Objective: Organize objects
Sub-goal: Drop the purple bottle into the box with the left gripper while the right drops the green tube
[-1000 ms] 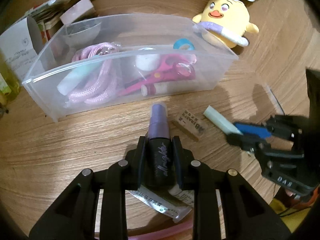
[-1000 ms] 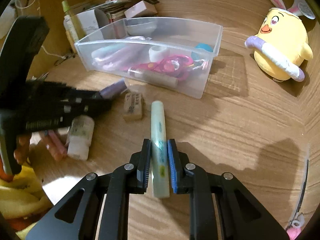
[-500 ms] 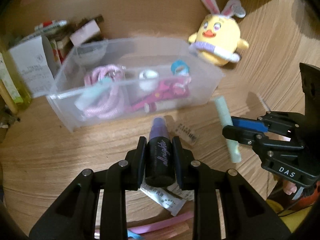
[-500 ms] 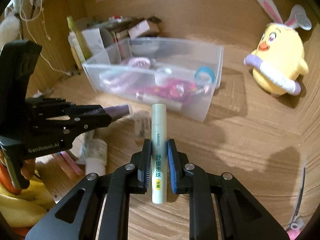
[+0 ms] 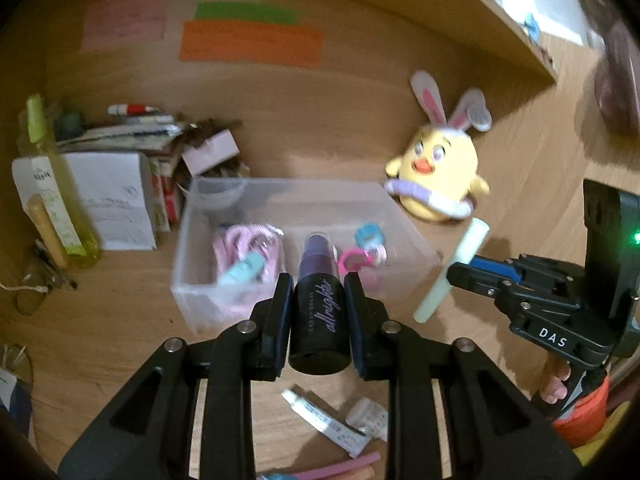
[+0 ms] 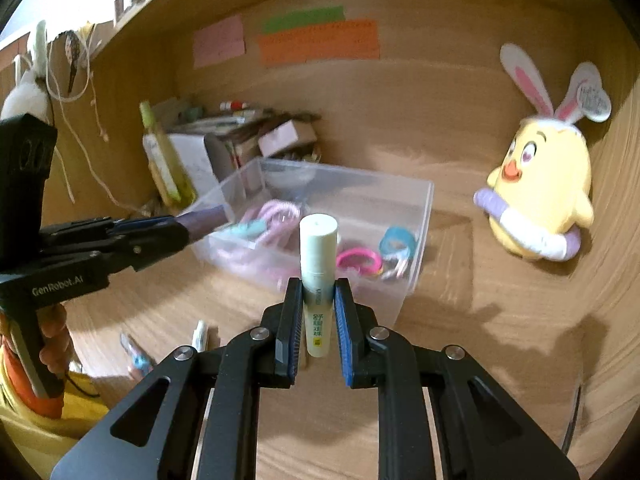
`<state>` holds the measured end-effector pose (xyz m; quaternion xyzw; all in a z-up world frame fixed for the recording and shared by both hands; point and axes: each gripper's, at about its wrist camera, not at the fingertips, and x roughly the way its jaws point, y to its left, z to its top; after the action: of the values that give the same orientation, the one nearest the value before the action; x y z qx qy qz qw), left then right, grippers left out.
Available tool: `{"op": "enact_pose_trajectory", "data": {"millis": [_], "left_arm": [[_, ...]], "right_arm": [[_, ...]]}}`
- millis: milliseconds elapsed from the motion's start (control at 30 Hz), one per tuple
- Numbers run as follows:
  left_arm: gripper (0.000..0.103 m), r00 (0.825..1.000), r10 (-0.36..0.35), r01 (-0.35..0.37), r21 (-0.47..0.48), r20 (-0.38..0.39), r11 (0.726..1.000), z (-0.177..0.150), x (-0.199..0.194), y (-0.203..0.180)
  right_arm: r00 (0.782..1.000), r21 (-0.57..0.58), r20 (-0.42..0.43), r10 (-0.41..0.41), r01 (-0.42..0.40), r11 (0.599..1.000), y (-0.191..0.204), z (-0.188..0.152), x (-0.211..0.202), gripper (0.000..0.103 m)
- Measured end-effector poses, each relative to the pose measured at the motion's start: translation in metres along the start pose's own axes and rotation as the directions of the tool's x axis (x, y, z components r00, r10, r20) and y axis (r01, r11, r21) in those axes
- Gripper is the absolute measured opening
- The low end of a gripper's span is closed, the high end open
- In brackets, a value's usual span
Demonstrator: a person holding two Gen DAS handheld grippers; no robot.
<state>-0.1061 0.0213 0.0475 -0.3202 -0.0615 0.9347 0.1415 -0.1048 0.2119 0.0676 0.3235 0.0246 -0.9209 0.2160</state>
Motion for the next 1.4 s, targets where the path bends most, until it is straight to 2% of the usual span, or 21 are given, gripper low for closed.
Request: {"op": "enact_pose_trajectory", "data": {"millis": [167, 267, 333, 633, 867, 1067, 1233, 1333, 1400], "left_arm": [[0.025, 0.998, 0.028, -0.027, -0.017, 0.050, 0.999, 0.019, -0.007, 0.015], [0.025, 0.998, 0.038, -0.036, -0.034, 0.053, 0.999, 0.028, -0.002, 0.024], [0.025, 0.998, 0.037, -0.035, -0.043, 0.048, 0.998, 0.033, 0.003, 0.029], [0.025, 0.998, 0.049, -0.052, -0.050, -0.050, 0.997, 0.036, 0.054, 0.044], [0.025, 0.993, 0.045, -0.048, -0.022, -0.106, 0.999, 0.030, 0.080, 0.039], [0.025, 0.991, 0.031, -0.032, -0.006, -0.129, 0.999, 0.029, 0.085, 0.033], [0.026, 0.994, 0.031, -0.030, 0.014, -0.100, 0.999, 0.030, 0.070, 0.026], [0.037, 0.996, 0.033, -0.032, 0.019, -0.083, 0.999, 0.030, 0.060, 0.021], [0.051, 0.997, 0.037, -0.036, 0.023, -0.063, 0.999, 0.029, 0.051, 0.018]], "right_arm": [[0.998, 0.008, 0.059, -0.026, 0.026, 1.000, -0.006, 0.022, -0.005, 0.014], [0.996, 0.012, 0.082, -0.037, 0.036, 0.999, -0.009, 0.033, -0.005, 0.014], [0.993, 0.004, 0.095, -0.076, 0.076, 0.997, -0.010, 0.041, -0.001, 0.014], [0.983, -0.063, 0.015, -0.184, 0.185, 0.981, -0.009, 0.042, 0.051, 0.014], [0.987, -0.111, -0.039, -0.158, 0.153, 0.982, 0.004, 0.036, 0.082, 0.014], [0.994, -0.118, -0.088, -0.068, 0.058, 0.991, 0.016, 0.037, 0.096, 0.015], [0.993, -0.114, -0.104, -0.048, 0.036, 0.993, 0.018, 0.033, 0.095, 0.032], [0.995, -0.099, -0.094, -0.036, 0.026, 0.995, 0.015, 0.033, 0.085, 0.034], [0.996, -0.083, -0.083, -0.024, 0.017, 0.996, 0.012, 0.032, 0.075, 0.038]]}}
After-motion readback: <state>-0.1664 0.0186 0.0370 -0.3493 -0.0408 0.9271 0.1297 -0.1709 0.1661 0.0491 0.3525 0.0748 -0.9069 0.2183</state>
